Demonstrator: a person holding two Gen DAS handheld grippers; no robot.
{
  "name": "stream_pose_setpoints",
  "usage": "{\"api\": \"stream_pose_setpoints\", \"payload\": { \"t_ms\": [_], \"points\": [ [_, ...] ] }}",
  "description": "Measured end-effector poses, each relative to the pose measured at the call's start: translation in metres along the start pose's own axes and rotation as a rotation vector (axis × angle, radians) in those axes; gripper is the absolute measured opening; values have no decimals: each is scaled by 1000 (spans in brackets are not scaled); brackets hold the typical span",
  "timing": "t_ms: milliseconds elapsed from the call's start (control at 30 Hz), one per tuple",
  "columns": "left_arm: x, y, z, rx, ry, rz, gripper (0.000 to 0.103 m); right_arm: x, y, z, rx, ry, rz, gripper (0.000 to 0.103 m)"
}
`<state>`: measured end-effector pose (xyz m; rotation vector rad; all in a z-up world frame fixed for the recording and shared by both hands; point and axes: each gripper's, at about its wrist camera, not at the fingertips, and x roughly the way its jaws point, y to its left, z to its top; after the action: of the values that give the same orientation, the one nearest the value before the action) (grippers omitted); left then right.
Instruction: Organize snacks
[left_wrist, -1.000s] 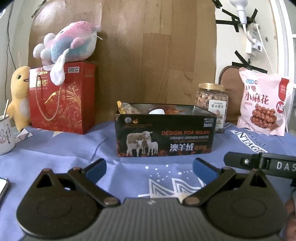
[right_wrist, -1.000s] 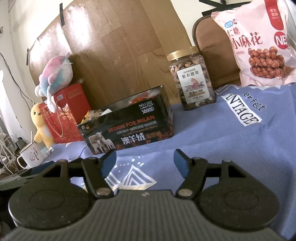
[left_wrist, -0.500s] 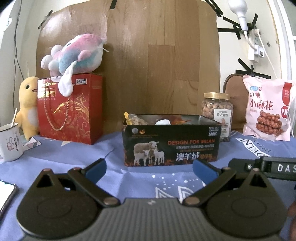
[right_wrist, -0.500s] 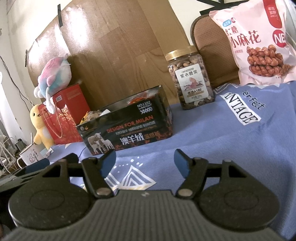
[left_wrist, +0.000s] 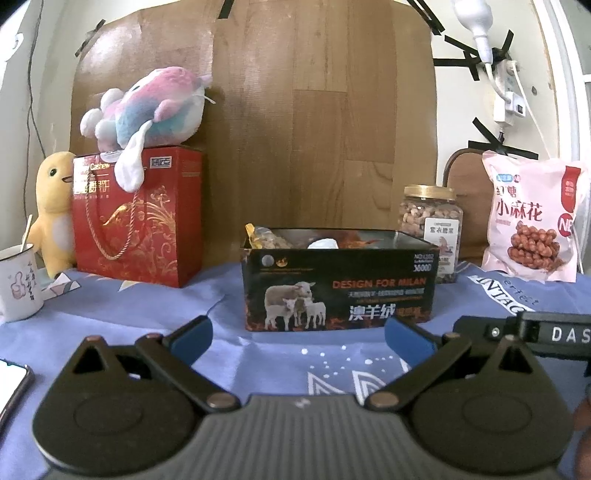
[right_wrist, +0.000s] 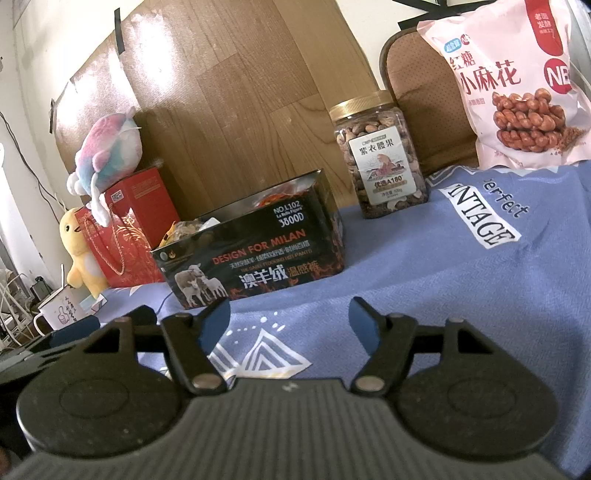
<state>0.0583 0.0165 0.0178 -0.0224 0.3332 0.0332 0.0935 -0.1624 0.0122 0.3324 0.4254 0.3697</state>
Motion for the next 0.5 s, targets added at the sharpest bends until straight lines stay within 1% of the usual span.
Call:
{"api": "stream_pose_setpoints", "payload": {
  "t_ms": [500],
  "points": [
    [0, 2, 1, -13, 1, 1, 103, 0, 0, 0, 0, 0, -1, 74]
  ]
}}
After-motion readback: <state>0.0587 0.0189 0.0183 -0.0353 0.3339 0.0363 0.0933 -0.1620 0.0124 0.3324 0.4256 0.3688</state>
